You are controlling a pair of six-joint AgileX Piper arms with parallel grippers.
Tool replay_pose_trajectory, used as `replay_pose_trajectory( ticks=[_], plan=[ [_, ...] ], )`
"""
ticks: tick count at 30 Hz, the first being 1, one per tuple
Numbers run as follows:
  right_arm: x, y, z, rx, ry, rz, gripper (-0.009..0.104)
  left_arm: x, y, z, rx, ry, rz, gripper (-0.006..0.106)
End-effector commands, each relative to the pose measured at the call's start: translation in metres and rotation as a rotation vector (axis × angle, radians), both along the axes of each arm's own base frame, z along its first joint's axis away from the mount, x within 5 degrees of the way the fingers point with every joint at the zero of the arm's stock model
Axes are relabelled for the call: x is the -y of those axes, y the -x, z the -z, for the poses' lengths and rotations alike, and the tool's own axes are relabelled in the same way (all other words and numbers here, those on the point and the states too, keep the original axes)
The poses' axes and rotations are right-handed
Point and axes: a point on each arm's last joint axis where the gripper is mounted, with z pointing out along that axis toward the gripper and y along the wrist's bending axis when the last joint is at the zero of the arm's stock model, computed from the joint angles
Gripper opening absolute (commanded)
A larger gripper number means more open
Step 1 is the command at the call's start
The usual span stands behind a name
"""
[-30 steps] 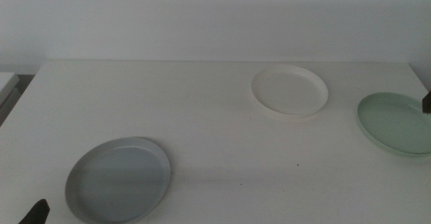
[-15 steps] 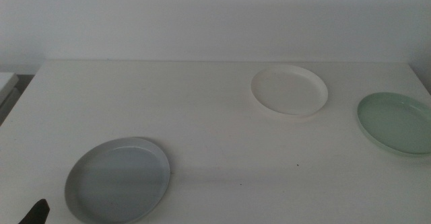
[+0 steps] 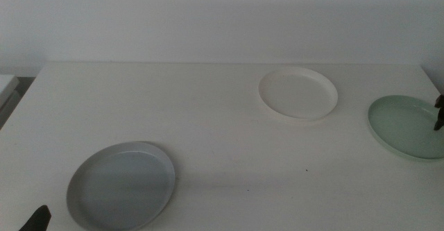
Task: Stack the three bowls on top of each other.
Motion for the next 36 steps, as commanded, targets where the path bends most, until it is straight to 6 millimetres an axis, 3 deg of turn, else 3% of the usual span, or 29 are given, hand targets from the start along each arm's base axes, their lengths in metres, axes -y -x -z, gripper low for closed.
replay_pose_trajectory(
  ticks=[1,6,13,15,18,21,23,25,28,30,33,36],
  plan=[
    [0.005,-0.002,0.004,0.01,0.015,-0.005,0.061,0.0,0.0,-0.002,0.019,0.002,-0.001,0.094],
    [0.006,-0.004,0.009,0.012,0.016,-0.004,0.044,0.0,0.0,-0.001,0.017,0.002,-0.001,0.094],
    [0.005,-0.002,0.01,-0.009,0.01,-0.006,-0.002,0.0,0.0,-0.001,0.017,0.002,-0.001,0.094],
    [0.004,0.002,0.005,-0.042,0.013,-0.039,-0.002,0.0,0.0,-0.001,0.017,0.002,-0.001,0.094],
    [0.003,0.009,-0.022,-0.031,0.039,-0.067,-0.002,0.0,0.0,-0.001,0.017,0.002,-0.001,0.094],
    [-0.013,0.023,-0.07,0.072,0.057,-0.099,-0.002,0.0,0.0,-0.002,0.02,0.002,-0.001,0.094],
    [-0.044,0.032,-0.107,0.195,0.03,-0.144,-0.002,0.0,0.0,-0.002,0.02,0.002,-0.001,0.094],
    [-0.089,0.037,-0.138,0.311,-0.005,-0.239,-0.002,0.0,0.0,-0.002,0.02,0.002,-0.001,0.094],
    [-0.155,0.037,-0.156,0.356,-0.029,-0.411,-0.002,0.0,0.0,-0.002,0.02,0.002,-0.001,0.094],
    [-0.194,0.034,-0.153,0.349,-0.061,-0.491,-0.002,0.0,0.0,-0.002,0.02,0.002,-0.001,0.094],
    [-0.247,0.031,-0.133,0.317,-0.105,-0.582,-0.002,0.0,0.0,-0.002,0.02,0.002,-0.001,0.094],
    [-0.281,0.031,-0.108,0.261,-0.12,-0.657,-0.002,0.0,0.0,-0.002,0.02,0.002,-0.001,0.094]
  ],
)
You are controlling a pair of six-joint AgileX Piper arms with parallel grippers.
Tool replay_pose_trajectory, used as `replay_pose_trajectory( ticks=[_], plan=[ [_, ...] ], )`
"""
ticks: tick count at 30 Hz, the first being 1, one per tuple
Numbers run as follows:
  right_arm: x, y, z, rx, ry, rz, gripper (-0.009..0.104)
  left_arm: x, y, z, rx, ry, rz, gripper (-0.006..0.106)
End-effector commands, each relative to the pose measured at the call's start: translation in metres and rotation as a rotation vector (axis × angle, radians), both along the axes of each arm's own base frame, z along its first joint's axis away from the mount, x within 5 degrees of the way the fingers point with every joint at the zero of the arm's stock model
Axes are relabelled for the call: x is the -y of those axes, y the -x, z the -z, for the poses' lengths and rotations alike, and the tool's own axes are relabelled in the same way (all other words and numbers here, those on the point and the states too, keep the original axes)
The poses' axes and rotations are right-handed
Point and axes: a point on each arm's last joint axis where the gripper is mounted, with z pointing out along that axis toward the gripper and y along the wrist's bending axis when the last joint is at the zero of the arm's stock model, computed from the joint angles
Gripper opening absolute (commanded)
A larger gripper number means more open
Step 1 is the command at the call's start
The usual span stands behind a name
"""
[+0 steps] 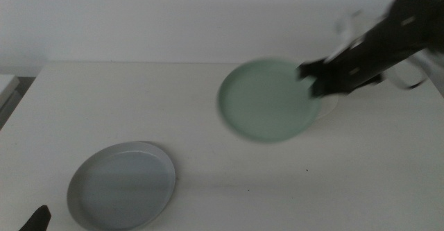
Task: Stack the three bowls on top of each other.
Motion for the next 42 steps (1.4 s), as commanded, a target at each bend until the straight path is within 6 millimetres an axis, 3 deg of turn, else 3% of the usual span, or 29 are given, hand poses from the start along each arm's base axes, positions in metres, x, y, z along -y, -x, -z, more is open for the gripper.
replay_pose_trajectory(
  ticks=[1,5,9,27,30,34,39,42],
  plan=[
    [-0.019,-0.001,0.015,-0.017,0.006,-0.036,-0.002,0.0,0.0,-0.002,0.019,0.002,-0.001,0.094],
    [-0.036,-0.004,0.045,-0.083,0.021,-0.067,-0.002,0.0,0.0,-0.002,0.017,0.002,-0.001,0.094],
    [-0.039,-0.008,0.066,-0.131,0.031,-0.065,-0.002,0.0,0.0,-0.002,0.017,0.002,-0.001,0.094],
    [-0.037,-0.012,0.093,-0.173,0.104,-0.089,0.0,0.0,0.0,-0.002,0.017,0.002,-0.001,0.094],
    [-0.037,-0.012,0.093,-0.173,0.104,-0.089,0.011,0.0,0.0,-0.002,0.017,0.002,-0.001,0.094],
    [-0.037,-0.012,0.087,-0.161,0.099,-0.09,0.041,0.0,0.0,-0.002,0.017,0.002,-0.001,0.094],
    [-0.025,-0.024,0.043,-0.04,0.125,-0.068,0.072,0.0,0.0,-0.002,0.017,0.002,-0.001,0.094],
    [-0.005,-0.045,0.017,0.017,0.172,0.009,0.072,0.0,0.0,-0.002,0.017,0.002,-0.001,0.094]
  ],
)
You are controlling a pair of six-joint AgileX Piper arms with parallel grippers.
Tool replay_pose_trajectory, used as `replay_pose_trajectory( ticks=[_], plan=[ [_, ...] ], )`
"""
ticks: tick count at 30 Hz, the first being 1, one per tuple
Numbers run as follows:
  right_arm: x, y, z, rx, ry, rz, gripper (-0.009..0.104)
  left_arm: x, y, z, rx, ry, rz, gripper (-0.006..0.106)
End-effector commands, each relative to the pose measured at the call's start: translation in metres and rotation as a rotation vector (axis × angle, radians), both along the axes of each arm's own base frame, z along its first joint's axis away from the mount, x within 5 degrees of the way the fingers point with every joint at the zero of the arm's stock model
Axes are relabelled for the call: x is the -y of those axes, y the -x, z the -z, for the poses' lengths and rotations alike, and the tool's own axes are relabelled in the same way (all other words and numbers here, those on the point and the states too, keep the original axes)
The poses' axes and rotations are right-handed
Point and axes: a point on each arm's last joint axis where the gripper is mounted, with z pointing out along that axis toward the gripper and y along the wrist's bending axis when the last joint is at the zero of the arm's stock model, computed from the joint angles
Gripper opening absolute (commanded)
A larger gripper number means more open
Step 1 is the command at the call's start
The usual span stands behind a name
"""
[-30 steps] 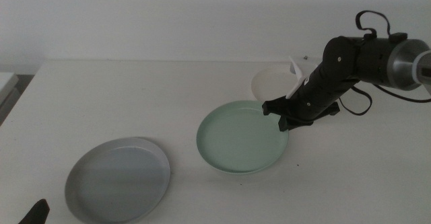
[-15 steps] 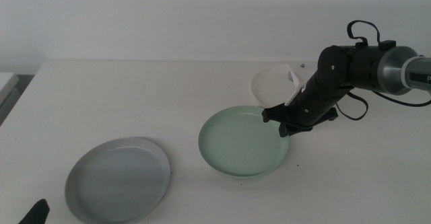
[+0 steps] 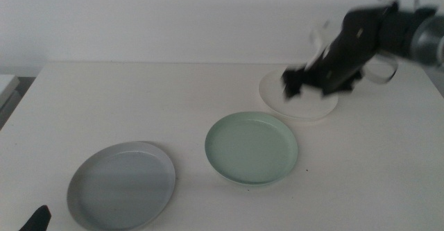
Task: Stack the three bowls on top of each other.
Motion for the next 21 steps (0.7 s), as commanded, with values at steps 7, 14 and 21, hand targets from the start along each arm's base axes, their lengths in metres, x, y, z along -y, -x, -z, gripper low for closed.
replay_pose_trajectory(
  ticks=[7,14,21],
  plan=[
    [0.061,-0.068,-0.012,0.075,0.071,0.183,0.071,0.0,0.0,-0.002,0.017,0.002,-0.001,0.094],
    [0.075,-0.101,0.038,0.041,0.095,0.214,0.067,0.0,0.0,-0.002,0.017,0.002,-0.001,0.094],
    [0.074,-0.109,0.072,0.02,0.101,0.213,0.052,0.0,0.0,-0.002,0.017,0.002,-0.001,0.094]
  ],
)
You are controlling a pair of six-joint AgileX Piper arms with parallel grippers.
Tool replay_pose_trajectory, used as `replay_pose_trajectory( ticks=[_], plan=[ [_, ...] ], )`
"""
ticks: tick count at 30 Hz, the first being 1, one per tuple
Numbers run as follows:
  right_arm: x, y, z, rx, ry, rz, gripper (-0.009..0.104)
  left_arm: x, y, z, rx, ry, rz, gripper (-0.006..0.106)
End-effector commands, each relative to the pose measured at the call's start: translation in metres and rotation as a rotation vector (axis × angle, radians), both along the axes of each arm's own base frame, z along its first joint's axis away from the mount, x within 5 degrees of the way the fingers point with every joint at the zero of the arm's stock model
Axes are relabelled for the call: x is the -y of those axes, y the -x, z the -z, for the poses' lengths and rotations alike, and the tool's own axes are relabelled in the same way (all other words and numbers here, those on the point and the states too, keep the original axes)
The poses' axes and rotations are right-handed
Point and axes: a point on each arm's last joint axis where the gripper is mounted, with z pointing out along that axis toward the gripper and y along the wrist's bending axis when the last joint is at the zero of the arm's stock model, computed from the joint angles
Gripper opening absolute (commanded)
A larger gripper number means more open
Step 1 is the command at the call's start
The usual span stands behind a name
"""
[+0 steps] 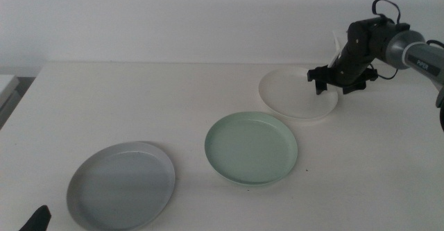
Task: Stack the three bowls on top of each other.
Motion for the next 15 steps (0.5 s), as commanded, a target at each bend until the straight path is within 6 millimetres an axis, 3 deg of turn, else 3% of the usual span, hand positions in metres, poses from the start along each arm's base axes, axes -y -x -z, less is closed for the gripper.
replay_pose_trajectory(
  ticks=[1,4,10,13,15],
  plan=[
    [0.004,-0.003,-0.002,0.024,0.005,0.006,0.048,0.0,0.0,-0.002,0.017,0.002,-0.001,0.094],
    [0.004,-0.004,0.003,0.014,0.005,0.007,0.036,0.0,0.0,-0.002,0.017,0.002,-0.001,0.094],
    [0.004,-0.004,0.003,0.015,0.005,0.007,0.001,0.0,0.0,-0.002,0.017,0.002,-0.001,0.094],
    [0.005,-0.001,-0.013,0.017,0.006,0.01,-0.002,0.0,0.0,-0.002,0.017,0.002,-0.001,0.094],
    [0.005,0.004,-0.038,0.037,-0.001,0.014,-0.002,0.0,0.0,-0.002,0.017,0.002,-0.001,0.094]
  ],
)
